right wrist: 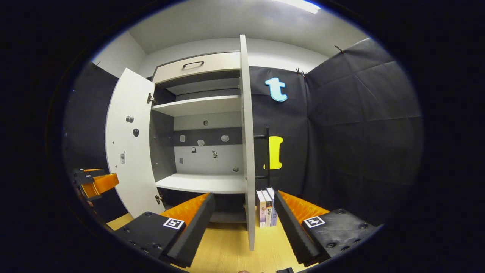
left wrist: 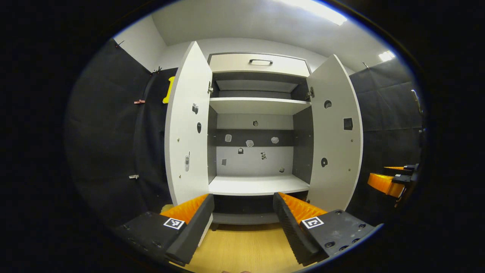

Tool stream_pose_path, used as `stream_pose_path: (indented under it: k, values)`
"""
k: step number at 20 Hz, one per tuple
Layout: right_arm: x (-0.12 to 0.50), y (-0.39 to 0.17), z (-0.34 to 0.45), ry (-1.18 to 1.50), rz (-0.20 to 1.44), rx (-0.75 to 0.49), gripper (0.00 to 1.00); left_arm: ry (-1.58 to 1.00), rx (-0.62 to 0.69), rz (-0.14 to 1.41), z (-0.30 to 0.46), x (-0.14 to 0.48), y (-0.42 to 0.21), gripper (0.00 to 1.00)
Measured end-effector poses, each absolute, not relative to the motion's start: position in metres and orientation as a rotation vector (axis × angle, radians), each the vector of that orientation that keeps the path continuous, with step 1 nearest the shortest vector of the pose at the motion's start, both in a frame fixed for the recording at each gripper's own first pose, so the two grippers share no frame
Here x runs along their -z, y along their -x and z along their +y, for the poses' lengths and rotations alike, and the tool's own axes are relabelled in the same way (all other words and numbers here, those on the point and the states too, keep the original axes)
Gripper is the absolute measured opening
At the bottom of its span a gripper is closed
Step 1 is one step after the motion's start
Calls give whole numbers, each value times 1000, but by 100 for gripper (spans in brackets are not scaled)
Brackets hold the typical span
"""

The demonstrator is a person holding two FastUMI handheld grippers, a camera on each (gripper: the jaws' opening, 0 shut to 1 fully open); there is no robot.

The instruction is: Open the right door of the double-door shoe cabinet with the right hand, and open the left door with the left hand.

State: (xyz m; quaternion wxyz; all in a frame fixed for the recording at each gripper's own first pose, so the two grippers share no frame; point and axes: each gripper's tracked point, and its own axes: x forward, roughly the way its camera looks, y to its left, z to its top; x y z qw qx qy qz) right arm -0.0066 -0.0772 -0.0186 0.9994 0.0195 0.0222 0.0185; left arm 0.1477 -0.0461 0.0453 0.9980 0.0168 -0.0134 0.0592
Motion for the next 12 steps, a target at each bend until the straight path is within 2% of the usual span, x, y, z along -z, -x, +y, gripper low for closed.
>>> stream_pose_path:
  k: [5,12]
  values:
    - [37,16,-63,-2,76,-72,98,-48,-170,-29,-36,-42,-142,96]
    - [41,17,-48,-5,81,-115,98,-45,-107,31,-48,-33,-135,96]
